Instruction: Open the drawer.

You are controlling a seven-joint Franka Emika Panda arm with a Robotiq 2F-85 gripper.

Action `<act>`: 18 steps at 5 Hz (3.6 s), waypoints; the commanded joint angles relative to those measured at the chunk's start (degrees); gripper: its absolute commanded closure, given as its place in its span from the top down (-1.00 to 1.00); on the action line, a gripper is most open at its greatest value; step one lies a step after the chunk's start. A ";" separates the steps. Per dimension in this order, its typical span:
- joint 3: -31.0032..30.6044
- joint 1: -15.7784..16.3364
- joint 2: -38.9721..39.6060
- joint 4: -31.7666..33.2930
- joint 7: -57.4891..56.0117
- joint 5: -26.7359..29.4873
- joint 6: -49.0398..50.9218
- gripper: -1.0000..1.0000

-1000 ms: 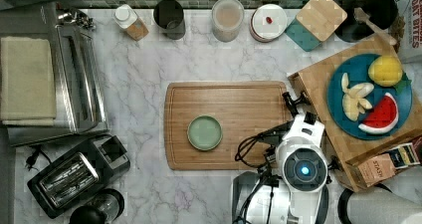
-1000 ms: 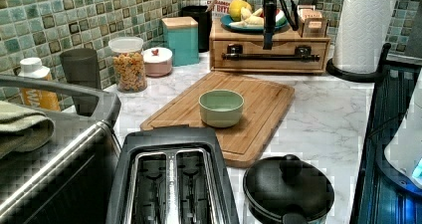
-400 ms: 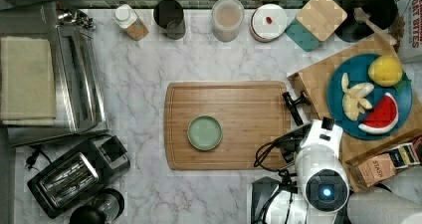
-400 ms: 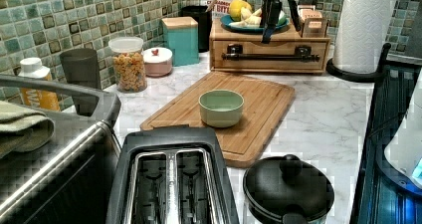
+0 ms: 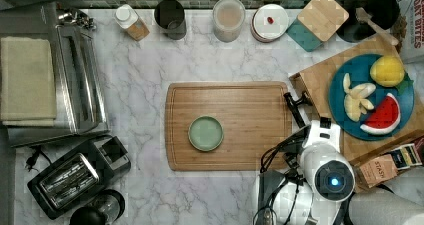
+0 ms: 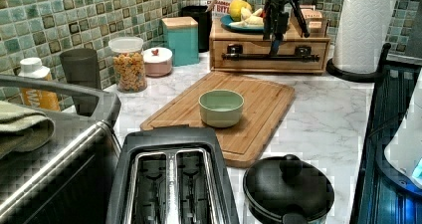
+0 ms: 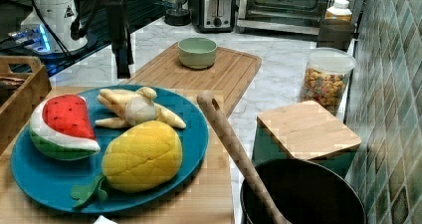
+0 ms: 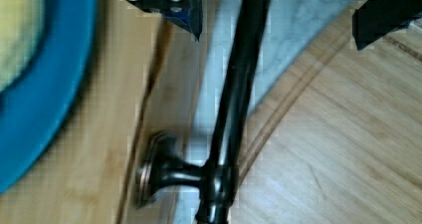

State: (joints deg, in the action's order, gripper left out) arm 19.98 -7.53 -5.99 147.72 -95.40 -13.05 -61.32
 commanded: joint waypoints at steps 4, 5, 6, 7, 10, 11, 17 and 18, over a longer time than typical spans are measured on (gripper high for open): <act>-0.57 -0.77 14.66 -7.21 -6.53 11.56 -8.48 1.00; -1.71 -1.57 15.50 -6.19 -7.23 13.52 -11.04 1.00; -1.48 -0.42 12.23 -5.94 -4.17 10.86 -4.90 1.00; 0.13 2.82 7.50 -3.52 3.08 5.51 -1.11 1.00; -3.93 2.63 11.64 0.49 -15.09 26.83 -12.08 1.00; -3.33 2.72 11.92 0.49 -12.66 23.65 -11.34 1.00; -10.40 6.94 12.14 -1.53 -7.23 38.47 17.47 1.00; -11.92 10.89 8.51 2.07 2.59 38.61 18.30 1.00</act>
State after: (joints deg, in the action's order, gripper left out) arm 14.30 -4.02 4.77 141.23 -97.92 21.63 -45.83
